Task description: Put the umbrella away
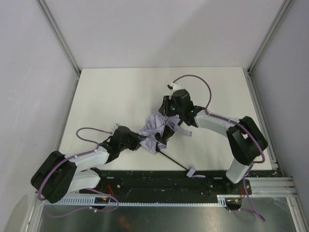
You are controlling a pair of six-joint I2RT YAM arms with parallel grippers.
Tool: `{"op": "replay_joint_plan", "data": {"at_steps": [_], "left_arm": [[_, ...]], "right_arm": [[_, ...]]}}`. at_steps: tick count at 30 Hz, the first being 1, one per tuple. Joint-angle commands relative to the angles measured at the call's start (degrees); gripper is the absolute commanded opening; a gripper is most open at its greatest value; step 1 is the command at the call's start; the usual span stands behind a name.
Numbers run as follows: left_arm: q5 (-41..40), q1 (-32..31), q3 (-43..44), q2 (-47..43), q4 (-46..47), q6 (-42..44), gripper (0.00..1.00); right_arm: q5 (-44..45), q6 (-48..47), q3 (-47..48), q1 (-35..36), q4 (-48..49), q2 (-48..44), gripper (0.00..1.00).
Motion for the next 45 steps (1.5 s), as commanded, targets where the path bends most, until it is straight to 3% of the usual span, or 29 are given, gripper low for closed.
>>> {"op": "replay_joint_plan", "data": {"at_steps": [1, 9, 16, 21, 25, 29, 32, 36, 39, 41, 45], "left_arm": [[-4.11, -0.73, -0.49, -0.37, -2.13, 2.92, 0.0], [-4.33, -0.79, -0.46, -0.11, -1.48, 2.74, 0.0], [-4.37, -1.0, -0.54, -0.4, -1.2, 2.18, 0.0], [-5.23, -1.1, -1.24, -1.38, -1.17, 1.84, 0.0], [-5.69, -1.08, -1.96, -1.89, -1.17, 1.75, 0.0], [-5.63, -1.2, -2.57, -1.86, -1.12, 1.44, 0.0], [-5.7, -1.2, -2.69, -2.1, -1.15, 1.17, 0.0], [-5.76, -1.21, -2.46, -2.14, -1.17, 1.16, 0.0], [-5.4, -1.3, -2.43, -1.81, -1.17, 1.32, 0.0], [-5.21, -1.34, -2.5, -1.77, -1.17, 1.37, 0.0], [-5.45, -1.49, -2.87, -2.44, -1.17, 1.69, 0.0]], "right_arm": [[4.33, 0.66, 3.18, 1.57, -0.63, 3.64, 0.33], [0.41, 4.73, 3.44, 8.25, 1.42, 8.48, 0.26], [3.31, 10.88, 3.43, 14.45, -0.63, 13.23, 0.25], [4.32, 13.38, 2.97, 15.34, -3.17, 16.88, 0.24], [3.74, 9.62, 2.85, 14.23, -4.79, 15.2, 0.26], [-2.93, 4.57, 3.4, 10.61, -5.59, 8.95, 0.36], [-5.65, -0.9, 4.01, 9.28, -10.01, 2.93, 0.54], [-1.19, -11.07, 4.05, 10.39, -16.03, -3.21, 0.79], [1.94, -14.4, 4.06, 9.52, -19.25, -5.73, 0.87], [2.43, -12.42, 4.01, 6.28, -21.63, -7.44, 0.88], [1.51, 3.0, 1.27, -2.51, -24.89, -12.4, 0.87]]}}
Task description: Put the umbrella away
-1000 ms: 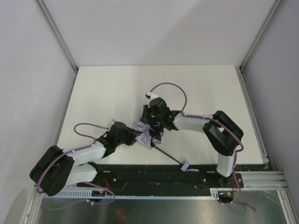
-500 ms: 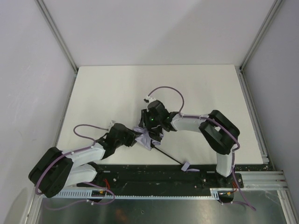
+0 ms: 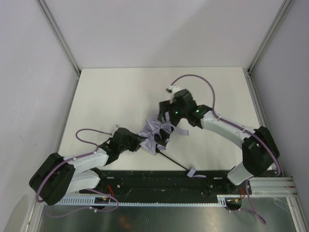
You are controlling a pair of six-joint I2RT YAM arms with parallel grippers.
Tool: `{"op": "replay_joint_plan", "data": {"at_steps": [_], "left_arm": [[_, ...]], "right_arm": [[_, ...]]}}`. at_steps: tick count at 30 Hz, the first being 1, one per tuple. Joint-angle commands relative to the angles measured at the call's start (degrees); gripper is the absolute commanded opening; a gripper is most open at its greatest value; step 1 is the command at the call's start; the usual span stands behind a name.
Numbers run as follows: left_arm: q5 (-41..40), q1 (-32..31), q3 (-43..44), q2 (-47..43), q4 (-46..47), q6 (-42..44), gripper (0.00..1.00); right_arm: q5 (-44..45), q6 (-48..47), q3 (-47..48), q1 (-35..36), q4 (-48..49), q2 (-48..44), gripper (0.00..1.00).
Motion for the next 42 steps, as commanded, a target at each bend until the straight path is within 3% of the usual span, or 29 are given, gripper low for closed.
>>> {"op": "replay_joint_plan", "data": {"at_steps": [1, 5, 9, 20, 25, 28, 34, 37, 38, 42], "left_arm": [[-3.99, -0.39, -1.28, -0.83, -1.8, 2.4, 0.0], [-3.74, -0.39, -1.02, -0.23, -1.73, 2.68, 0.0], [-3.43, -0.43, -1.05, 0.13, -1.67, 2.51, 0.0], [-3.33, -0.69, -0.74, -0.12, -1.55, 2.39, 0.0], [-3.4, -0.73, -0.77, -0.4, -1.47, 2.07, 0.0], [-3.36, -0.72, -0.74, -0.57, -1.47, 1.79, 0.0], [-3.37, -0.78, -0.77, -0.64, -1.45, 1.93, 0.0], [-3.17, -0.72, -0.88, -0.42, -1.38, 2.04, 0.0], [-3.06, -0.79, -1.01, -0.35, -1.37, 1.99, 0.0], [-3.07, -0.78, -1.33, -0.61, -1.34, 1.85, 0.0]], "right_arm": [[1.25, 15.3, -3.34, -9.78, -5.05, -6.86, 0.87], [-0.94, 35.64, -16.47, -13.75, 4.61, -14.34, 0.97], [-1.86, 53.82, -29.64, -14.66, 19.09, -17.56, 0.99], [4.97, 80.9, -38.74, -11.24, 43.14, -5.38, 0.99], [11.38, 91.58, -40.43, -6.25, 47.17, -1.01, 0.98], [14.09, 92.13, -41.1, -6.01, 49.68, 0.91, 0.85], [18.6, 83.01, -42.34, -6.99, 44.83, -6.1, 0.46], [19.02, 75.24, -42.31, -8.8, 43.87, -10.38, 0.12], [18.46, 71.95, -42.26, -9.67, 45.7, -10.97, 0.06], [9.48, 59.21, -37.82, -13.67, 53.28, -10.0, 0.0]]}}
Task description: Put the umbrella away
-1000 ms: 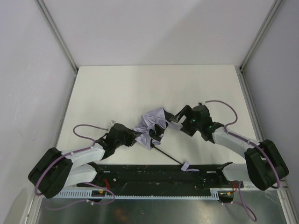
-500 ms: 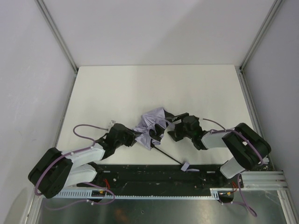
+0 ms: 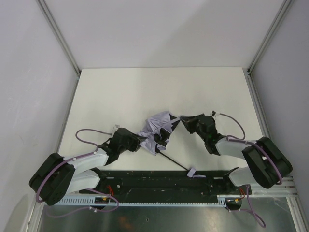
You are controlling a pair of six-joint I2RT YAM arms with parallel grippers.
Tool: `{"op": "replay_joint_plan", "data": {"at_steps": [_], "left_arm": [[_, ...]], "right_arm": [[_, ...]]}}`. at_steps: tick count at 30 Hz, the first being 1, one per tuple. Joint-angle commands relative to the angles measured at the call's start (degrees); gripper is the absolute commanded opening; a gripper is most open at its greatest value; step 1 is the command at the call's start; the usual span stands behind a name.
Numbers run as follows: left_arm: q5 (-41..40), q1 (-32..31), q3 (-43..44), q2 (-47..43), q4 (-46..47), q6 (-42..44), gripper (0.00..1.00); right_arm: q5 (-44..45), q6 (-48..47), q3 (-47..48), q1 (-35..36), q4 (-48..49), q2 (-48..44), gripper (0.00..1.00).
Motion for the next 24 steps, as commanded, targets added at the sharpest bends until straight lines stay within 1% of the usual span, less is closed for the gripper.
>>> {"op": "replay_joint_plan", "data": {"at_steps": [1, 2, 4, 6, 8, 10, 14, 16, 18, 20, 21, 22, 24], "left_arm": [[-2.92, -0.52, -1.19, -0.51, -1.59, 1.72, 0.0], [-2.89, -0.53, -1.23, -0.58, -1.62, 1.65, 0.0], [-2.65, -0.55, -1.19, -0.57, -1.58, 1.32, 0.0], [-2.41, -0.62, -1.23, -0.65, -1.59, 1.01, 0.0], [-2.4, -0.61, -1.41, -0.96, -1.57, 0.83, 0.0], [-2.57, -0.61, -1.72, -1.34, -1.63, 0.54, 0.0], [-2.76, -0.71, -2.26, -2.15, -1.57, 0.05, 0.0], [-2.88, -0.64, -2.35, -2.52, -1.56, -0.16, 0.0], [-2.95, -0.68, -2.35, -2.59, -1.61, -0.45, 0.0], [-2.88, -0.65, -2.27, -2.61, -1.64, -0.7, 0.0], [-2.87, -0.65, -2.25, -2.51, -1.64, -0.88, 0.0], [-2.82, -0.64, -2.24, -2.41, -1.6, -1.1, 0.0], [-2.63, -0.69, -2.15, -2.23, -1.57, -1.61, 0.0]], "right_arm": [[-9.31, -18.07, 7.16, -3.95, 7.76, 1.67, 0.0], [-13.34, -21.22, 10.26, -4.73, 8.35, 3.43, 0.0], [-22.36, -26.19, 16.17, -5.99, 12.74, 8.29, 0.0], [-31.91, -28.71, 20.72, -7.23, 21.07, 14.32, 0.0], [-37.44, -29.87, 23.05, -8.2, 30.58, 19.67, 0.0], [-40.38, -31.06, 24.86, -8.91, 38.23, 24.09, 0.0], [-42.08, -32.43, 27.53, -10.21, 42.97, 31.32, 0.0], [-41.98, -33.11, 27.85, -10.55, 43.68, 33.57, 0.0], [-41.08, -34.55, 28.01, -10.86, 41.48, 34.92, 0.01], [-40.08, -35.97, 29.07, -11.66, 34.36, 35.42, 0.12], [-39.31, -36.8, 29.87, -12.19, 28.37, 34.85, 0.17], [-38.18, -37.66, 30.84, -12.67, 20.85, 33.96, 0.26], [-37.69, -41.78, 35.77, -13.65, -0.06, 32.73, 0.42]]}}
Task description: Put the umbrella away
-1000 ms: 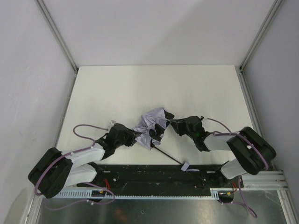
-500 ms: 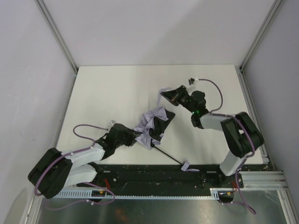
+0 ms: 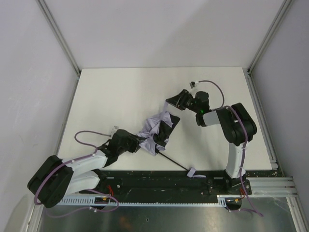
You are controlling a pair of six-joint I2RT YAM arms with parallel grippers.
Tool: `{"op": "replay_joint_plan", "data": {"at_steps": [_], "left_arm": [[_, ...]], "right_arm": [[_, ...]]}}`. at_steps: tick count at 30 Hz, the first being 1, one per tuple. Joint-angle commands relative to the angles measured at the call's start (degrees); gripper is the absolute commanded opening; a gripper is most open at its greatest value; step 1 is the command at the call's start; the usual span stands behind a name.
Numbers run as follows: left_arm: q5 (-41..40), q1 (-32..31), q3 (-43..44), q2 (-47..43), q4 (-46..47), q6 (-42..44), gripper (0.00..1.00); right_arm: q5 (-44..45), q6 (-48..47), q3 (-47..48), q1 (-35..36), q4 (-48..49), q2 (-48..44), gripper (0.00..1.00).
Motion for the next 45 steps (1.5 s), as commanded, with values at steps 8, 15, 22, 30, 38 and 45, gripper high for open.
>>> {"op": "replay_joint_plan", "data": {"at_steps": [8, 15, 22, 30, 38, 45], "left_arm": [[-1.06, -0.44, -0.68, 1.01, -3.05, -2.68, 0.0], [-0.52, -0.33, 0.41, 1.77, -5.28, -3.44, 0.0], [1.3, 0.11, 1.34, 3.52, -6.26, -4.96, 0.0], [4.59, 2.08, 1.37, 4.85, -6.47, -5.71, 0.0], [7.29, 3.56, 1.26, 5.64, -6.72, -6.43, 0.0], [12.05, 5.02, 1.67, 7.38, -6.72, -7.18, 0.0]], "right_arm": [[8.18, -32.16, 17.08, -3.58, -78.26, -14.49, 0.75], [28.61, -49.79, 10.05, 15.4, -80.93, -36.97, 0.79], [40.39, -70.31, -6.42, 43.75, -57.65, -48.56, 0.79], [46.22, -81.12, -7.12, 52.65, -42.7, -27.89, 0.81], [49.7, -83.45, -6.78, 49.66, -33.97, -14.64, 0.81], [52.44, -82.22, -2.68, 46.98, -37.61, -5.19, 0.73]]}}
